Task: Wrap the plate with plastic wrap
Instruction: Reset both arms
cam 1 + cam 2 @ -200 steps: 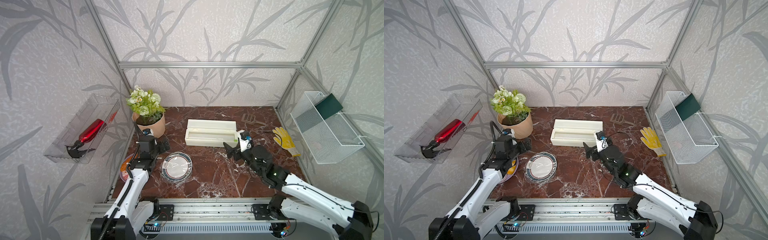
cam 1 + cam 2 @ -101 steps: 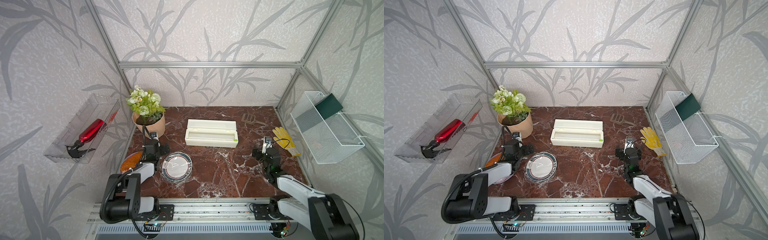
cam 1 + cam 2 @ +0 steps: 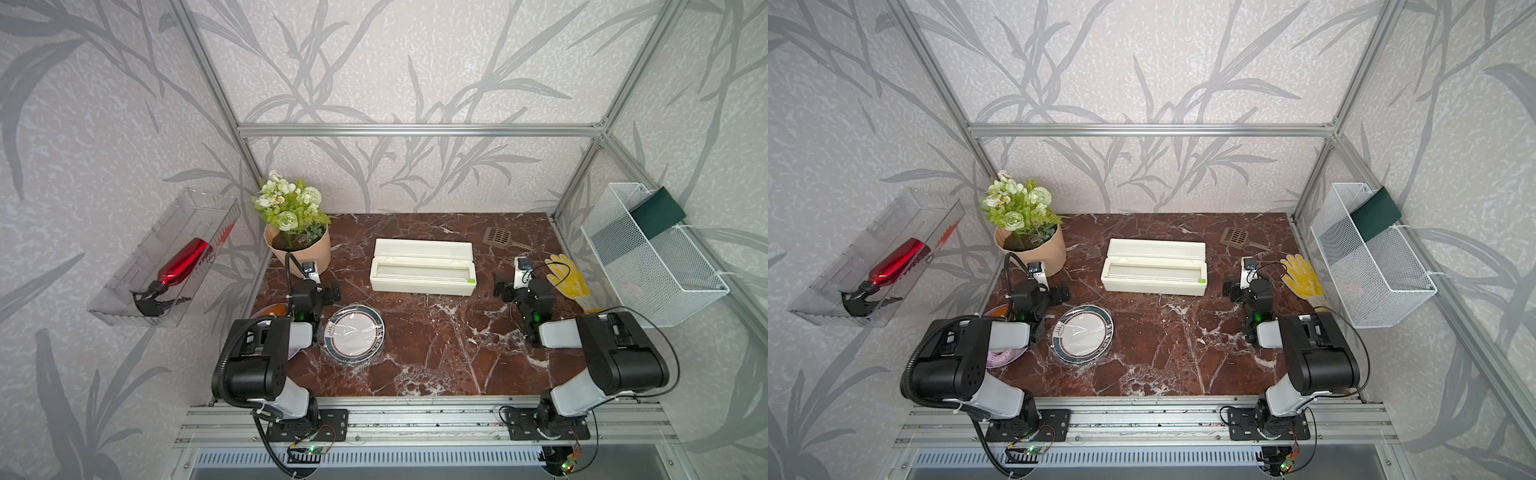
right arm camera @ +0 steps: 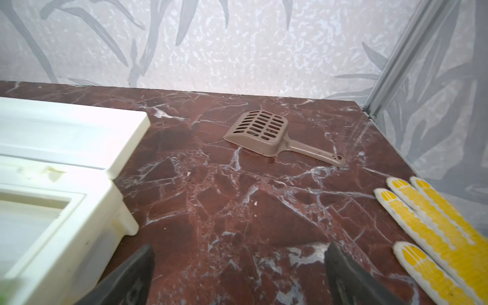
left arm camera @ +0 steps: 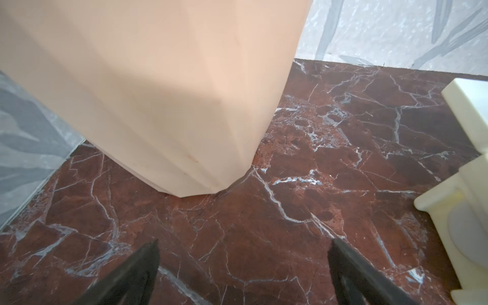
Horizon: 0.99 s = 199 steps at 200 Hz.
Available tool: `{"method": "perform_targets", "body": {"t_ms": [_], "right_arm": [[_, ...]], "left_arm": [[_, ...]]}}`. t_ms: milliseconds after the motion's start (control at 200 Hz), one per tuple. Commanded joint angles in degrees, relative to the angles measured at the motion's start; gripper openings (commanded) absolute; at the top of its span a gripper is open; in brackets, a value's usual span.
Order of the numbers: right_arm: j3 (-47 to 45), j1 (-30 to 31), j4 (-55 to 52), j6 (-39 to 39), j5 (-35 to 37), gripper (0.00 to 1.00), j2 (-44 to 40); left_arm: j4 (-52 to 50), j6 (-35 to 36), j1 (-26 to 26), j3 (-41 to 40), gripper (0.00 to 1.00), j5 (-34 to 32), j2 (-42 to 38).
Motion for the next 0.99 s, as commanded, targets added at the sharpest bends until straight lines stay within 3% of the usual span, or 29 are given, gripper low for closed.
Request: {"method": "perform_targets", "body": {"t_ms": [0,65,155,250,990], "right_arm": [[-0.9,0.2,0.3,-1.0,-1.5,0.99,0.1],[-1.1,0.1,0.0,-1.0,-1.7,0.99,-0.1],[-0.6,0.2,-0.7,-1.4,-2.3,0.99,0.0],[0.0,0.1,-1.8,-2.5,-5.5,0.99,0.0],[0.1,0.1,-1.9,-2.5,-5.4,0.99,0.0]], "left_arm": [[-2.2,1.0,0.2,1.5,0.99,-0.2,-1.2],[1.9,1.6,0.3,0.5,0.99,-0.1,-0.3],[-2.0,1.0,0.2,1.3,0.99,-0.3,-1.6],[0.2,1.6,0.2,0.8,0.99,0.0,-1.0],[-1.2,1.1,0.5,1.4,0.99,0.0,-1.0]]}}
